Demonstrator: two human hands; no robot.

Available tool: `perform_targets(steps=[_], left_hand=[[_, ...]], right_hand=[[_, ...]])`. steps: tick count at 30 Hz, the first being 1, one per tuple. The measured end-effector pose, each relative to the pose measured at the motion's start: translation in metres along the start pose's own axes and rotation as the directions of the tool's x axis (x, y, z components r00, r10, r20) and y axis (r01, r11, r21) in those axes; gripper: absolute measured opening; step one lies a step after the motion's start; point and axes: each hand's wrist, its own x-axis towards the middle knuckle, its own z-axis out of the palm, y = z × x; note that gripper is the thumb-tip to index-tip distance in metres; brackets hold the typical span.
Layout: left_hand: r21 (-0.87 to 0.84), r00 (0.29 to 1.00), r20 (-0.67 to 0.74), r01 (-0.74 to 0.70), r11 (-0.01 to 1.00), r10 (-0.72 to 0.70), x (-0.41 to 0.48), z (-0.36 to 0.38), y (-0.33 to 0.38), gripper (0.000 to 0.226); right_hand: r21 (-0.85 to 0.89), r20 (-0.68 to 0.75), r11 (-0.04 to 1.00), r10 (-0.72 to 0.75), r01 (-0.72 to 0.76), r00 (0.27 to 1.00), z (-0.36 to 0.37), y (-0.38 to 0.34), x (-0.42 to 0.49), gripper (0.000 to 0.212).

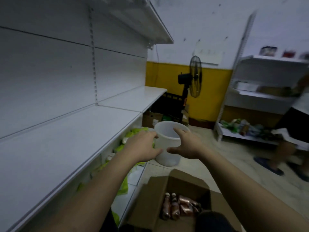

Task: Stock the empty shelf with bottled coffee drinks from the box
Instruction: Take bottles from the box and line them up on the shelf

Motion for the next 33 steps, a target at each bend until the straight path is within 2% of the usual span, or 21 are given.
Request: perform_targets(steps=[5,9,13,17,21,23,25,30,33], left_hand=[[-0.042,0.994,0.101,-0.047,0.998,0.051,0.004,0.031,0.009,0.061],[-0.074,0.985,0.165,-0.037,0.997,0.049,0.008,0.058,0.011,0.061],[-0.140,0.961,0.273,-0.003,0.990,0.042,0.021,0.098,0.014,0.057],[-0.126,0.913,0.408,0.057,0.990,-0.001,0.033,0.157,0.013,0.055],[-0.139,0.846,0.531,0.154,0.978,-0.058,0.047,0.222,0.019,0.051],[-0.156,0.811,0.582,0.191,0.969,-0.066,0.051,0.254,0.026,0.037],[-0.168,0.788,0.611,0.230,0.959,-0.082,0.054,0.286,0.032,0.019],[-0.134,0.735,0.666,0.292,0.947,-0.132,0.067,0.362,0.028,0.038],[-0.086,0.674,0.712,0.366,0.927,-0.200,0.075,0.401,0.015,0.047]], right_hand=[[0.051,0.052,0.993,0.102,-0.104,0.993,0.017,0.019,-0.012,0.097],[0.079,0.111,0.984,0.151,-0.161,0.982,0.043,0.036,-0.010,0.086],[0.087,0.195,0.961,0.241,-0.261,0.951,0.080,0.068,-0.001,0.089],[0.132,0.305,0.907,0.346,-0.400,0.887,0.134,0.108,0.000,0.086],[0.196,0.469,0.851,0.355,-0.488,0.809,0.192,0.147,-0.010,0.084],[0.208,0.527,0.818,0.368,-0.536,0.766,0.212,0.166,-0.013,0.075],[0.235,0.537,0.800,0.367,-0.552,0.760,0.228,0.183,-0.011,0.059],[0.238,0.589,0.748,0.397,-0.620,0.704,0.275,0.221,0.001,0.048],[0.149,0.666,0.722,0.432,-0.676,0.608,0.308,0.235,0.004,0.054]])
